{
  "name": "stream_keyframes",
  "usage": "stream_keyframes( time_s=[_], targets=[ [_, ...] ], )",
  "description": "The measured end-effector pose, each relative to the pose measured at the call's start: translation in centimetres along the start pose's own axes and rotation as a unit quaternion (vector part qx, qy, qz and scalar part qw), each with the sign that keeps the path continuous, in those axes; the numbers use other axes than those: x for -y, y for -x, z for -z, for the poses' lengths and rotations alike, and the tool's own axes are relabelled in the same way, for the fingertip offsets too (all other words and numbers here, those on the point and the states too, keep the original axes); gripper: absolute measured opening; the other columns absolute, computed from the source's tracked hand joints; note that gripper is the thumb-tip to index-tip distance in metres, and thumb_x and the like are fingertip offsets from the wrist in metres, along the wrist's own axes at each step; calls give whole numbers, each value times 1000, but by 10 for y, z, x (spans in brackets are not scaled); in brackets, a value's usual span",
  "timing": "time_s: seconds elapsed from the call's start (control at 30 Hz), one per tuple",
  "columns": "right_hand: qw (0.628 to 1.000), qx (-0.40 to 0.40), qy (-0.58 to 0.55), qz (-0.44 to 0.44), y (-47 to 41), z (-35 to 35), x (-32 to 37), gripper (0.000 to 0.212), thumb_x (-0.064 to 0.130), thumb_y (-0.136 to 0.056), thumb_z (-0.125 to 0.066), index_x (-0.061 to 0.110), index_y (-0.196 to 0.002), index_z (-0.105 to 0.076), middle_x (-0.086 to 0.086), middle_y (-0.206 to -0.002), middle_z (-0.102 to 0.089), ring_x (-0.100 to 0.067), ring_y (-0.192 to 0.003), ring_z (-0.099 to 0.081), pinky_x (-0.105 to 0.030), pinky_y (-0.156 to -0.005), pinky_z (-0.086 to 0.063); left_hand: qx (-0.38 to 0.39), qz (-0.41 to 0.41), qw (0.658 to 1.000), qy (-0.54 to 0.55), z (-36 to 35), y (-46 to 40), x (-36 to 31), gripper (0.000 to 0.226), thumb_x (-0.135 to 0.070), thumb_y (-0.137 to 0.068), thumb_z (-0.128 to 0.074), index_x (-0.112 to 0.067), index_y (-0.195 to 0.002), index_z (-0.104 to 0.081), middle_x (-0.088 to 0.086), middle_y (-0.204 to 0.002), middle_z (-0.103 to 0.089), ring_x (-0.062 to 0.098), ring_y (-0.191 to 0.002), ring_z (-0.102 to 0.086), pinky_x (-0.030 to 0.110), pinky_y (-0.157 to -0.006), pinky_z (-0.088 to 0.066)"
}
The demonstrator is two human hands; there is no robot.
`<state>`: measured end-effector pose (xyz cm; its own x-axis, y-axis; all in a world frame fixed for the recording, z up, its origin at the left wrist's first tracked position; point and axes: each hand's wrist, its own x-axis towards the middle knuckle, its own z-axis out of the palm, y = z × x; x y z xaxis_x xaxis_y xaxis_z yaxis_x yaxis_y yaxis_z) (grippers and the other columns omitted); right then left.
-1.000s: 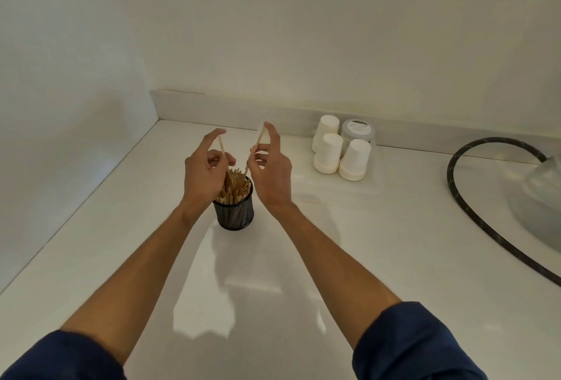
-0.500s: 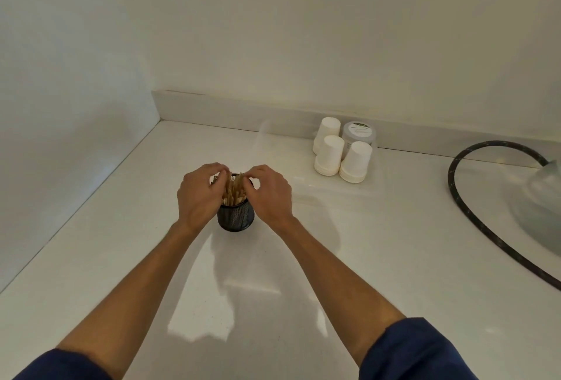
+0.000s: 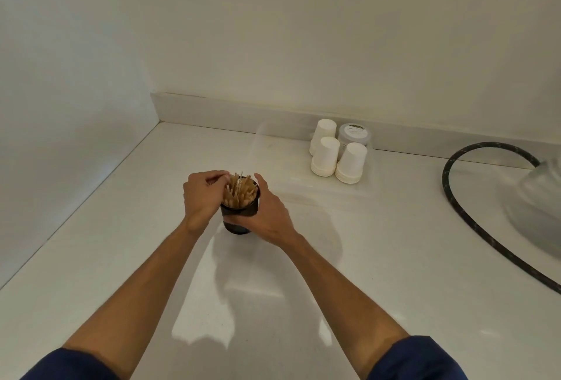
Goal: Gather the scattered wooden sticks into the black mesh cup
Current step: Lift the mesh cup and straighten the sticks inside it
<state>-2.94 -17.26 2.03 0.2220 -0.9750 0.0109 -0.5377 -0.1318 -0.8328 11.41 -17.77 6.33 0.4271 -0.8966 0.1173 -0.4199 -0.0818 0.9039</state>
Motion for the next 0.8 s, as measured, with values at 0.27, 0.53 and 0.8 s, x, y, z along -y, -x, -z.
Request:
stream_keyframes(
  time_s=[0.27, 0.53, 0.8],
  targets=[
    [997, -73, -14, 0, 32, 23, -28, 93, 72, -51, -76, 45, -128, -34, 22, -111, -60, -5, -98, -61, -25, -83, -53, 88, 13, 995, 38, -35, 25, -27, 27, -36, -94, -57, -22, -113, -71, -1, -108, -71, 11, -97, -64, 31, -94, -50],
    [988, -135, -59, -45, 68, 61, -62, 88, 68, -49, -82, 45, -126, -44, 29, -105, -61, 6, -95, -60, -18, -82, -54, 270, -26, 961, 57, -79, 70, -49, 35, -30, -104, -40, -19, -114, -71, 2, -118, -69, 16, -113, -61, 35, -103, -46],
    [978, -194, -51, -64, 94, 101, -82, 89, 57, -50, -86, 33, -128, -51, 16, -117, -65, -7, -108, -61, -26, -89, -54, 210, -83, 970, -94, -71, 94, 17, 51, -45, -100, -42, -19, -143, -45, 2, -148, -45, 18, -137, -39, 34, -114, -27]
  ],
)
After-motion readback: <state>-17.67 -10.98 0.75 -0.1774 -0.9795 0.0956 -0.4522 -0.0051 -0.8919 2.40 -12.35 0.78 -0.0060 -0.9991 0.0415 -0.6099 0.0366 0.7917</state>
